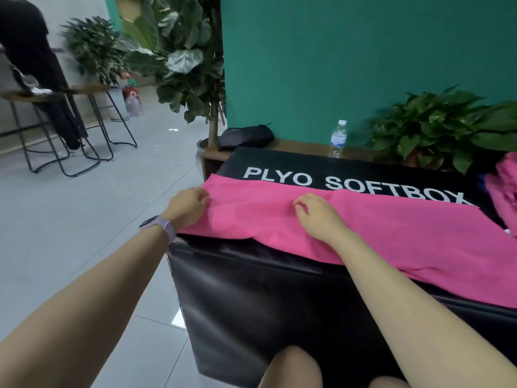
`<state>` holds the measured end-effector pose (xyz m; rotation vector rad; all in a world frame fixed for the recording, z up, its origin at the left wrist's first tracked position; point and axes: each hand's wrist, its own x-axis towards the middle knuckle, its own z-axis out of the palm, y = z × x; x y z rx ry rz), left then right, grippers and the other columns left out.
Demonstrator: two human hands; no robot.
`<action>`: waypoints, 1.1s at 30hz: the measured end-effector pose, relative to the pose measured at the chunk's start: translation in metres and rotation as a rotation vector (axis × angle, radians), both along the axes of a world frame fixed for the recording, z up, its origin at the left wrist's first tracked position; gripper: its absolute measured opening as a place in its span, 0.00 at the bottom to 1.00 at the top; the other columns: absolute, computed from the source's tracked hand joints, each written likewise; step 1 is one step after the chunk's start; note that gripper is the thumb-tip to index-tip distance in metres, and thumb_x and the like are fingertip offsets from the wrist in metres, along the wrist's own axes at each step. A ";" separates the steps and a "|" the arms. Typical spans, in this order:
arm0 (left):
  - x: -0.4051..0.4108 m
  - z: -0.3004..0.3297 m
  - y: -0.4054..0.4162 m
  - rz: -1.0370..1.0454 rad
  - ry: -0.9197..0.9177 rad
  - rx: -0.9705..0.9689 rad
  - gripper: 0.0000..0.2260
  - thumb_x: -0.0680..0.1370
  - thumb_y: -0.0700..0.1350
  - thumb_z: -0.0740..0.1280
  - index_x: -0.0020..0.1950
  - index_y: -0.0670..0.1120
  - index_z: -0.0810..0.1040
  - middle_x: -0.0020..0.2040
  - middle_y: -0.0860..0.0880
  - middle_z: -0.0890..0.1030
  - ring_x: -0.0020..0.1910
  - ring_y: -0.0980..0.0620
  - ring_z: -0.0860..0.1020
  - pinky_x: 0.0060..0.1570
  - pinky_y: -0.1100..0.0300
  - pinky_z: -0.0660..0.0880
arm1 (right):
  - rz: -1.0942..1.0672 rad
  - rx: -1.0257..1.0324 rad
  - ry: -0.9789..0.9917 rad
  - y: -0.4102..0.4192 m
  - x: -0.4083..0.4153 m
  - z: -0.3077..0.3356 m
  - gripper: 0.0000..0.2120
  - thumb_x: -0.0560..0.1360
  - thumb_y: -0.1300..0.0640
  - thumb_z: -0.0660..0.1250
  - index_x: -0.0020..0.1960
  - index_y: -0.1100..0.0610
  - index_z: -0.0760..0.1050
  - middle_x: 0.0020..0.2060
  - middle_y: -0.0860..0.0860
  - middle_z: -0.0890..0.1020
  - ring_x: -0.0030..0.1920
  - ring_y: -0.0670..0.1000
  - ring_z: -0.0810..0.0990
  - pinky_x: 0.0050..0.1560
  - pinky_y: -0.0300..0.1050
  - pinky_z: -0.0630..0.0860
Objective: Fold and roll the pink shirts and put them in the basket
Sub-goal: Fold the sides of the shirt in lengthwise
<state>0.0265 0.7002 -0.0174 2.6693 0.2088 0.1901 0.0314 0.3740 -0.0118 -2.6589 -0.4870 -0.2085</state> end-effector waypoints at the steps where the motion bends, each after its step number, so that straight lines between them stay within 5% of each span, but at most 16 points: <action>1: 0.006 0.002 0.004 -0.030 0.023 0.006 0.14 0.83 0.48 0.60 0.66 0.48 0.78 0.68 0.45 0.78 0.66 0.41 0.74 0.66 0.47 0.69 | 0.005 -0.011 0.001 0.007 0.007 0.002 0.14 0.83 0.58 0.56 0.59 0.59 0.79 0.59 0.54 0.80 0.62 0.56 0.76 0.67 0.54 0.70; 3: 0.016 0.005 0.011 -0.085 0.059 0.024 0.15 0.83 0.50 0.62 0.67 0.49 0.79 0.68 0.47 0.78 0.66 0.43 0.74 0.68 0.49 0.69 | 0.010 -0.034 0.002 0.018 0.021 0.004 0.14 0.83 0.57 0.56 0.55 0.60 0.79 0.55 0.54 0.81 0.59 0.57 0.77 0.63 0.53 0.71; 7: 0.029 0.008 0.015 -0.187 0.095 0.051 0.13 0.77 0.60 0.69 0.50 0.51 0.84 0.50 0.51 0.83 0.52 0.48 0.79 0.57 0.51 0.75 | -0.007 0.066 0.000 0.029 0.051 0.007 0.17 0.84 0.51 0.57 0.48 0.61 0.79 0.47 0.55 0.81 0.50 0.57 0.78 0.55 0.53 0.74; 10: 0.035 0.012 0.019 -0.247 0.085 0.060 0.12 0.75 0.59 0.73 0.43 0.50 0.82 0.41 0.53 0.81 0.42 0.51 0.77 0.44 0.57 0.73 | -0.020 0.087 0.070 0.031 0.072 0.008 0.22 0.84 0.47 0.57 0.46 0.64 0.78 0.41 0.58 0.82 0.45 0.60 0.78 0.49 0.54 0.77; 14: 0.047 0.019 0.029 -0.295 0.037 -0.145 0.09 0.75 0.51 0.75 0.39 0.48 0.81 0.30 0.57 0.77 0.31 0.55 0.72 0.30 0.67 0.68 | 0.105 -0.050 0.176 0.032 0.093 0.002 0.11 0.81 0.50 0.64 0.49 0.54 0.82 0.44 0.50 0.83 0.47 0.52 0.80 0.55 0.53 0.78; 19: 0.069 0.027 0.034 -0.247 -0.009 -0.358 0.11 0.77 0.52 0.73 0.40 0.47 0.79 0.28 0.57 0.73 0.28 0.55 0.67 0.27 0.62 0.63 | 0.143 -0.052 0.235 0.035 0.113 -0.005 0.18 0.79 0.46 0.69 0.66 0.50 0.76 0.58 0.46 0.80 0.58 0.48 0.79 0.64 0.49 0.75; 23: 0.093 0.036 0.033 -0.103 -0.065 -0.615 0.11 0.75 0.51 0.75 0.42 0.43 0.82 0.32 0.50 0.75 0.30 0.54 0.70 0.29 0.63 0.64 | 0.112 0.105 0.119 0.035 0.135 -0.005 0.06 0.80 0.49 0.66 0.53 0.50 0.76 0.46 0.47 0.79 0.45 0.49 0.77 0.47 0.47 0.72; 26: 0.116 0.037 0.037 0.053 -0.047 -0.752 0.09 0.74 0.48 0.76 0.47 0.43 0.86 0.36 0.44 0.78 0.31 0.50 0.73 0.31 0.61 0.68 | 0.104 0.174 0.039 0.044 0.152 -0.002 0.02 0.81 0.52 0.65 0.49 0.48 0.73 0.45 0.44 0.77 0.43 0.46 0.74 0.44 0.44 0.66; 31: 0.154 0.010 0.031 0.243 0.024 -0.567 0.14 0.73 0.46 0.76 0.33 0.41 0.78 0.26 0.45 0.73 0.26 0.48 0.69 0.30 0.60 0.66 | 0.043 0.027 0.056 0.057 0.177 -0.011 0.05 0.82 0.52 0.62 0.51 0.52 0.75 0.47 0.46 0.78 0.48 0.52 0.76 0.45 0.48 0.70; 33: 0.163 -0.009 0.027 0.272 0.033 -0.431 0.12 0.74 0.47 0.74 0.36 0.40 0.79 0.31 0.44 0.77 0.33 0.45 0.74 0.33 0.58 0.68 | 0.023 -0.009 0.072 0.058 0.179 -0.025 0.07 0.82 0.52 0.62 0.51 0.54 0.74 0.47 0.48 0.78 0.48 0.54 0.77 0.45 0.50 0.72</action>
